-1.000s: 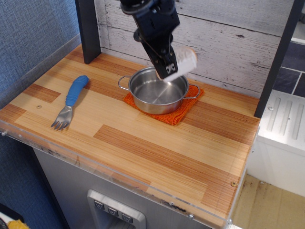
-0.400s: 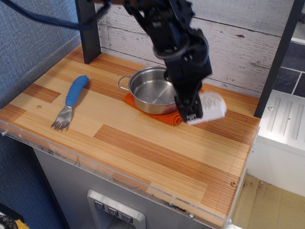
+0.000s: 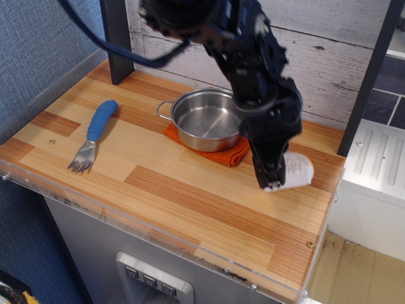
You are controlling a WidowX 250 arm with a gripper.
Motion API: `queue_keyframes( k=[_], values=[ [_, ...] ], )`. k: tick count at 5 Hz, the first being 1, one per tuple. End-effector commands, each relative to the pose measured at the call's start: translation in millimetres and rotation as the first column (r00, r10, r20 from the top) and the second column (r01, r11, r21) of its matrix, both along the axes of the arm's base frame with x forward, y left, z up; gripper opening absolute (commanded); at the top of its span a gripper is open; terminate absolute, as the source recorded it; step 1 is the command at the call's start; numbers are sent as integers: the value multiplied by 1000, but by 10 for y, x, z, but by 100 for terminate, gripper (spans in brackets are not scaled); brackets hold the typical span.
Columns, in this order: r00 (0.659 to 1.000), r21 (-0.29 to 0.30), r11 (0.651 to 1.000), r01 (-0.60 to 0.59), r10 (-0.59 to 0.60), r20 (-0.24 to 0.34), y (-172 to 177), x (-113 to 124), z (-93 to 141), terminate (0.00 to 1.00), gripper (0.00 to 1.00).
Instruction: Move the sushi to the right of the pot
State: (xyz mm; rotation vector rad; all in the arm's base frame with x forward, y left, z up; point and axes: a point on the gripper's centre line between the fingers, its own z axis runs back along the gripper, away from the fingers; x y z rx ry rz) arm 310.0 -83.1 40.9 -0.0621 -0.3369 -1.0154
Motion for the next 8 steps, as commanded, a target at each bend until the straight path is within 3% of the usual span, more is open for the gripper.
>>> queue_keyframes(
  k=[1, 2, 3, 4, 5, 7, 8],
  values=[
    [995, 9, 999, -42, 41, 89, 2, 195, 33, 0, 0],
    [971, 59, 990, -125, 110, 210, 52, 216, 113, 0, 100],
    [950, 66, 982, -177, 153, 273, 90, 206, 202, 0, 100],
    [946, 73, 979, -192, 165, 277, 116, 165, 252, 0, 100],
    [942, 28, 981, -191, 176, 285, 141, 145, 410, 0, 100],
    [927, -136, 968, -212, 243, 286, 283, 136, 1066, 0, 100],
    [927, -136, 968, -212, 243, 286, 283, 136, 1066, 0, 100]
  ],
)
